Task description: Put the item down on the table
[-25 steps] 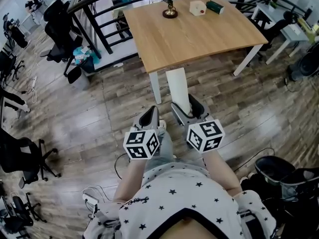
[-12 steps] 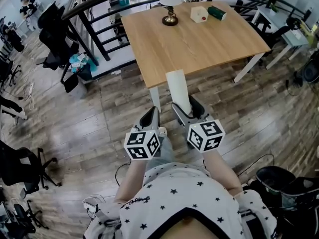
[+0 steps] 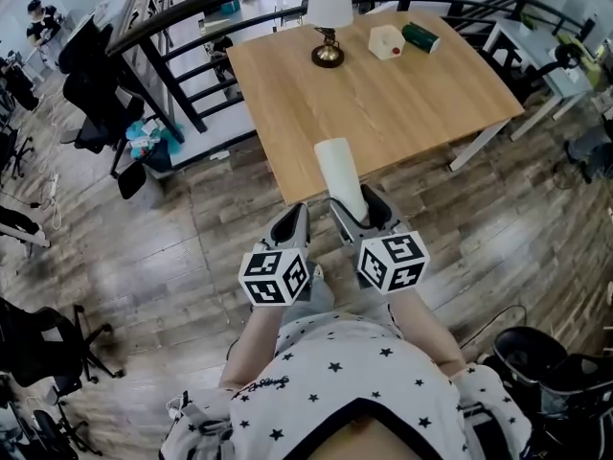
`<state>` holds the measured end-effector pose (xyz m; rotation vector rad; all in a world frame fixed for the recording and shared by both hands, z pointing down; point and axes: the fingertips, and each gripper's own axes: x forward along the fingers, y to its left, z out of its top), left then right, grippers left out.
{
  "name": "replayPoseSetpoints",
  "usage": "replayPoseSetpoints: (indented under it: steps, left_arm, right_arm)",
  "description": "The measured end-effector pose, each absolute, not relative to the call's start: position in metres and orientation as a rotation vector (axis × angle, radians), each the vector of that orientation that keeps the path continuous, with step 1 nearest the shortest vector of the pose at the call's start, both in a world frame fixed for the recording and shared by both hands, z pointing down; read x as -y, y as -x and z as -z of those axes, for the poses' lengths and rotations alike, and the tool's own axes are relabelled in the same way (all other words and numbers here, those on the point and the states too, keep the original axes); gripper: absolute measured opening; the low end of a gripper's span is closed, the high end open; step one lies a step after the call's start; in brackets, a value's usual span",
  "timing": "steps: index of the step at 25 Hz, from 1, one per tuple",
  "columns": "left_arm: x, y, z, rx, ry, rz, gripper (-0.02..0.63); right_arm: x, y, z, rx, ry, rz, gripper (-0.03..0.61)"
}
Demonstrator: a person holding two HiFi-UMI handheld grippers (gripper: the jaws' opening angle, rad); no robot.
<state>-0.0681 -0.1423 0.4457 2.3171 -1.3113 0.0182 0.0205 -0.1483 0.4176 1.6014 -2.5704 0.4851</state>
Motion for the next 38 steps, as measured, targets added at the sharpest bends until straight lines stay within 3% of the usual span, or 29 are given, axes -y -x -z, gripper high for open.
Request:
replayPoseSetpoints:
  steps: [21, 38]
  left_arm:
    - [0.305, 0.063, -0.452, 1.162, -2.406, -0.09, 0.012]
    - [0.38, 0.065, -0.491, 1.273, -2.255, -0.142, 0.012]
  right_arm:
    - [0.301, 0.004, -0.423, 2.519, -1.656, -0.489, 0.287]
    - [0.387, -0.032, -0.491, 2.421, -1.562, -0.6, 0.287]
